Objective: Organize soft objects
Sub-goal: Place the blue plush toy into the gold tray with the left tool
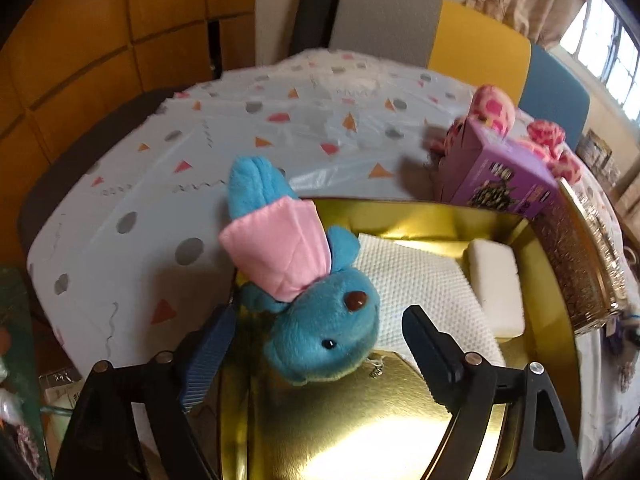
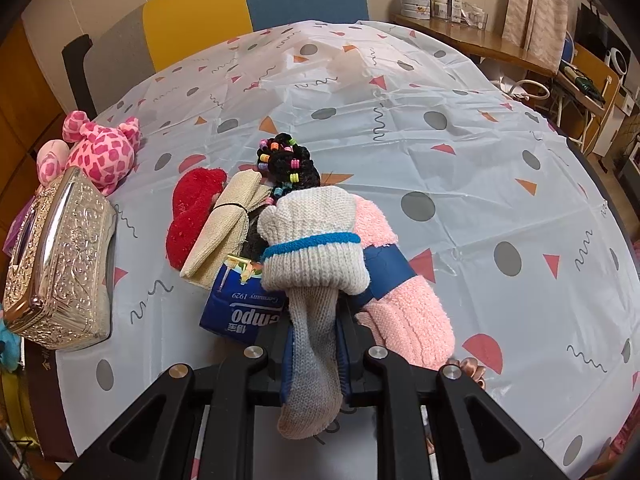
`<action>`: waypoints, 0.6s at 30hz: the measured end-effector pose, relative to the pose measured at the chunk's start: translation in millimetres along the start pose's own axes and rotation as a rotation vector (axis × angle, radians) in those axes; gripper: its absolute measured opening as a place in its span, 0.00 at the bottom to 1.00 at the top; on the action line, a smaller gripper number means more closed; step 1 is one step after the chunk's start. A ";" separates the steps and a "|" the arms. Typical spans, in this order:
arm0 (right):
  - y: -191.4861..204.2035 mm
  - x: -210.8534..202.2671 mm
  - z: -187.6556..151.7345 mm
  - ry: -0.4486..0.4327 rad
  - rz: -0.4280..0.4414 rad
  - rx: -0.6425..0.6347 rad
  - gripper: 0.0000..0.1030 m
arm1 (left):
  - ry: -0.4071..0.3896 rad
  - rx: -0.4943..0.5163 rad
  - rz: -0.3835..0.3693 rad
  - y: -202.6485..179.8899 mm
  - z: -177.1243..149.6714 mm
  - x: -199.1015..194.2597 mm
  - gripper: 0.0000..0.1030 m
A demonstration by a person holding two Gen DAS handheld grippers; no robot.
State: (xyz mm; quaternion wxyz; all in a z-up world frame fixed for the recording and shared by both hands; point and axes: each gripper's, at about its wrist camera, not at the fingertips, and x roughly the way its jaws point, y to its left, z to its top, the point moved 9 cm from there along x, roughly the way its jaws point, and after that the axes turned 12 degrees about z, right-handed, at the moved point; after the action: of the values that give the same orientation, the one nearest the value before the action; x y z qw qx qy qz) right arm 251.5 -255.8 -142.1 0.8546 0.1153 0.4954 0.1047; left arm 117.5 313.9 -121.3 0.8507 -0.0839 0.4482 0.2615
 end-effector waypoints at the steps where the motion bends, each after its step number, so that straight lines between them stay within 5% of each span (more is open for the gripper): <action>1: 0.0 -0.2 -0.1 0.000 0.001 0.001 0.16 | -0.020 -0.010 0.010 0.2 -1.3 -9.1 0.83; 8: -0.7 -0.7 -0.1 -0.006 -0.003 0.005 0.16 | -0.133 -0.010 0.065 -16.6 -21.3 -59.5 0.92; 18: -11.3 -10.0 6.6 -0.058 -0.003 0.061 0.16 | -0.169 0.068 0.023 -57.6 -43.6 -91.2 0.94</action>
State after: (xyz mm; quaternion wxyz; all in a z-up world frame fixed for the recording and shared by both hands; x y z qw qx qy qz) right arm 253.1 -270.2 -134.1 0.8648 0.1436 0.4737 0.0848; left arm 74.0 214.8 -78.5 0.8848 -0.0272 0.3842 0.2620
